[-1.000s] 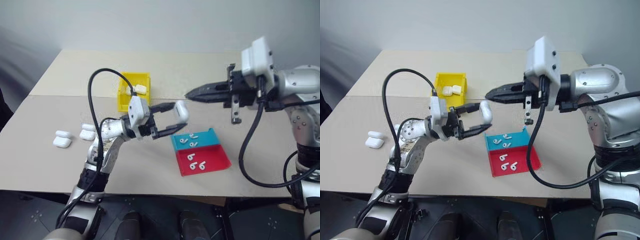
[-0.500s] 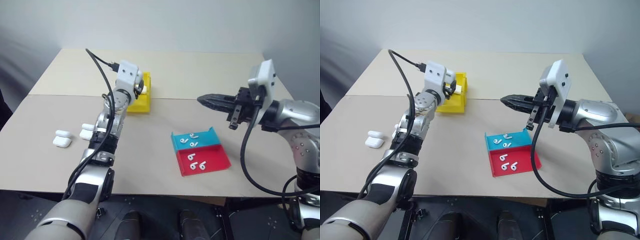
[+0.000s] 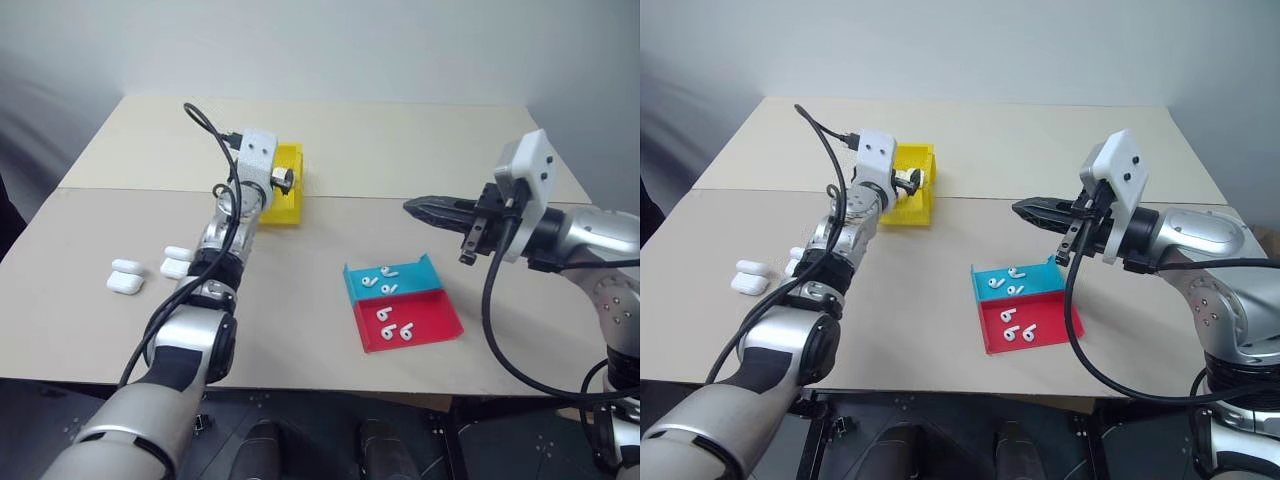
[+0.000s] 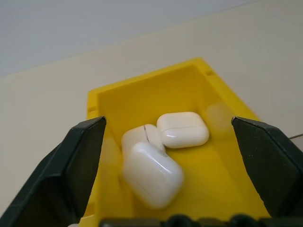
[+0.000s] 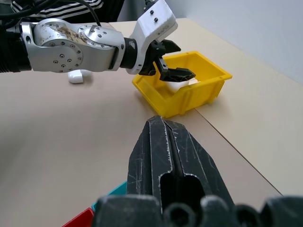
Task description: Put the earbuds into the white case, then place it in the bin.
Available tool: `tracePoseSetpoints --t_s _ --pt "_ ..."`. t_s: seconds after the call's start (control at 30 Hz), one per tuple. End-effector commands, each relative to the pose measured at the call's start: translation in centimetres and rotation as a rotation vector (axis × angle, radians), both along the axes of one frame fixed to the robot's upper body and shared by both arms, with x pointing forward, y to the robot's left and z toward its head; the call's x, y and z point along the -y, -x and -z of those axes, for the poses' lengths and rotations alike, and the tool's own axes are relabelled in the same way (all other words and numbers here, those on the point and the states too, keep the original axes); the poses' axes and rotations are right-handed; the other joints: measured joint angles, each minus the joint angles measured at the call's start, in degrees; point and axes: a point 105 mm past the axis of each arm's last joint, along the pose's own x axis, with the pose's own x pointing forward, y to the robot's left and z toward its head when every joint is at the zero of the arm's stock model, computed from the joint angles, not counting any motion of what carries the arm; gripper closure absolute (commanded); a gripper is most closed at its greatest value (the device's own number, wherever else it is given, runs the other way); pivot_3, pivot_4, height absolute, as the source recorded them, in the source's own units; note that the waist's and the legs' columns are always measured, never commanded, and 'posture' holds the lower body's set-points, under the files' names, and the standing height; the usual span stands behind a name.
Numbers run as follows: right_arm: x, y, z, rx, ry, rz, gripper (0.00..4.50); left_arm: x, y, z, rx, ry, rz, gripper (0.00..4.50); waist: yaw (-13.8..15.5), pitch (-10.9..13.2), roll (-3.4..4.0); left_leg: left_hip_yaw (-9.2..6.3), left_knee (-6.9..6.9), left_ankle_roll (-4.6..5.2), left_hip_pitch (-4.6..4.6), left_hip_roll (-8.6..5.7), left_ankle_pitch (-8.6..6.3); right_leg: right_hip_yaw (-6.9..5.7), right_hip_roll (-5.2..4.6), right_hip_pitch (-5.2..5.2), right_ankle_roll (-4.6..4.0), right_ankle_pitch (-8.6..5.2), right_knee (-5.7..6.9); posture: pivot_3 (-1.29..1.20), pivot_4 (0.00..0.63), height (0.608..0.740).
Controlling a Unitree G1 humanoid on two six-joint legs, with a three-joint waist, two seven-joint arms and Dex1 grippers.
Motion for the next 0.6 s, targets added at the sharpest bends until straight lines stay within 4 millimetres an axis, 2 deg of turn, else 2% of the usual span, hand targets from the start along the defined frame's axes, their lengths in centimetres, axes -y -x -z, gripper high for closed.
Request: tracePoseSetpoints --t_s 0.03,0.1,0.2,0.33,0.5,0.6 --pt "-0.1 0.4 -0.6 0.036 0.019 0.002 4.5 0.3 0.5 -4.3 0.109 0.271 0.091 0.01 -0.02 0.0 0.0 0.0 0.0 0.0 0.0 0.0 0.0 0.0 0.0 0.0 0.0 0.0 0.0 0.0 0.15 0.74" --pt "-0.1 0.4 -0.5 0.036 0.023 0.001 4.5 0.2 1.1 -5.2 0.134 0.362 0.181 0.01 -0.14 0.0 0.0 0.0 0.0 0.0 -0.03 0.0 0.0 0.0 0.0 -0.03 0.0 0.0 0.0 0.0 0.15 0.74" --pt "0.3 0.5 -0.4 0.029 0.034 0.002 4.5 0.4 2.5 -5.8 0.137 0.405 0.318 0.01 -0.25 -0.01 0.01 0.0 0.0 0.0 -0.05 0.01 0.0 0.01 0.0 -0.08 0.0 0.0 0.05 0.0 0.15 0.74" --pt "2.0 2.0 0.2 0.12 0.137 -0.04 4.5 -0.2 7.8 -6.2 0.185 0.275 0.594 0.01 -0.47 -0.02 0.03 0.01 0.0 -0.01 -0.05 0.02 0.01 0.03 0.01 -0.07 0.0 0.0 0.18 0.0 0.15 0.74" --pt "4.3 3.9 1.9 0.145 0.342 -0.154 4.5 -3.1 14.8 -4.2 0.116 -0.016 0.788 0.01 -0.93 -0.01 0.03 0.09 -0.02 -0.07 -0.08 0.05 0.05 0.14 0.01 -0.28 -0.01 0.0 0.25 0.0 0.15 0.74" --pt "5.8 4.0 2.0 0.163 0.416 -0.178 4.5 -4.9 18.4 -3.5 0.048 -0.119 0.878 0.01 -0.98 -0.02 0.04 0.12 0.0 -0.09 0.17 0.07 0.06 0.14 0.02 -0.08 -0.03 -0.01 0.23 0.0 0.15 0.74"
